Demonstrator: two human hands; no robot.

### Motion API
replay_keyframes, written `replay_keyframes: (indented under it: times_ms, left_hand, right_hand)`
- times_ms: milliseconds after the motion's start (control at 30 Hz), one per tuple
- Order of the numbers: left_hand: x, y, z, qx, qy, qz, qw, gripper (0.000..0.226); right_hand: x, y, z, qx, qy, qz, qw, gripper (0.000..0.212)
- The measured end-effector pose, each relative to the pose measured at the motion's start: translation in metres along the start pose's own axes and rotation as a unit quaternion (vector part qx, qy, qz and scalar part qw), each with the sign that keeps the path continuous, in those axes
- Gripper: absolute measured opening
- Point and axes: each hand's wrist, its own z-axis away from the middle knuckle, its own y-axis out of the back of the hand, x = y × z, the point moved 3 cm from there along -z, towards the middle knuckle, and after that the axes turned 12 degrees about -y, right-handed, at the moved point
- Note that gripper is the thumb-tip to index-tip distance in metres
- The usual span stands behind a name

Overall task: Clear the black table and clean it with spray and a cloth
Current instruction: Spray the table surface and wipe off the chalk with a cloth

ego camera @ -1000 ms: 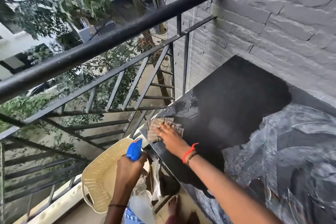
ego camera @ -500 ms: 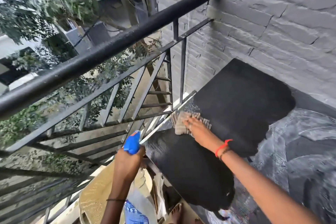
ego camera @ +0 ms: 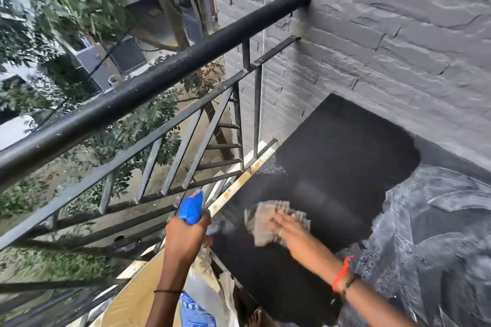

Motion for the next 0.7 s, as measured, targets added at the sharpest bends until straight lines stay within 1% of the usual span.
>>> replay_keyframes:
  times_ms: [67, 100, 167, 233, 267, 333, 400, 467, 533, 567, 600, 633, 700]
  left_hand:
    - [0.001, -0.004, -0.001, -0.010, -0.005, -0.002, 1.000, 0.027]
    - [0.002, -0.006, -0.001, -0.014, -0.004, 0.003, 1.000, 0.027]
    - [0.003, -0.010, 0.000, -0.019, -0.006, 0.011, 1.000, 0.027]
    - [0.004, -0.015, 0.001, -0.025, -0.010, 0.020, 0.999, 0.025]
    - [0.005, -0.016, 0.001, -0.026, -0.014, 0.021, 0.999, 0.024]
    - [0.006, -0.020, -0.001, -0.032, -0.016, 0.018, 0.999, 0.024]
    - [0.007, -0.024, -0.005, -0.037, -0.014, 0.019, 0.999, 0.023]
    - [0.011, -0.026, -0.008, -0.038, -0.019, 0.016, 0.999, 0.023]
    - [0.015, -0.027, -0.009, -0.039, -0.031, 0.016, 0.999, 0.023]
    - [0.018, -0.029, -0.011, -0.040, -0.037, 0.020, 0.998, 0.021]
    - [0.019, -0.029, -0.011, -0.040, -0.037, 0.027, 0.998, 0.019]
    - [0.020, -0.029, -0.012, -0.038, -0.037, 0.033, 0.998, 0.018]
    - [0.019, -0.028, -0.013, -0.034, -0.040, 0.039, 0.998, 0.019]
  right_hand:
    - [0.030, 0.026, -0.030, 0.032, -0.047, 0.028, 0.998, 0.057]
    - [0.042, 0.036, -0.050, 0.047, -0.062, 0.032, 0.996, 0.055]
    - [0.045, 0.049, -0.092, 0.071, -0.091, 0.013, 0.993, 0.058]
    - [0.028, 0.048, -0.123, 0.075, -0.102, 0.025, 0.992, 0.058]
    - [0.012, 0.047, -0.131, 0.075, -0.094, 0.023, 0.992, 0.061]
    - [-0.022, 0.039, -0.127, 0.064, -0.073, 0.029, 0.995, 0.066]
    - [-0.052, 0.027, -0.098, 0.030, -0.024, 0.055, 0.998, 0.070]
    - [-0.056, 0.008, -0.062, 0.008, 0.017, 0.054, 0.998, 0.075]
    - [-0.038, -0.009, -0.029, -0.005, 0.031, 0.020, 0.999, 0.078]
    - [-0.020, -0.011, -0.021, -0.011, 0.025, 0.003, 1.000, 0.077]
    - [-0.005, -0.005, -0.017, -0.004, 0.020, -0.008, 1.000, 0.072]
    - [0.013, 0.007, -0.019, 0.011, 0.018, 0.007, 1.000, 0.064]
    - [0.050, 0.040, -0.043, 0.046, -0.035, 0.032, 0.998, 0.050]
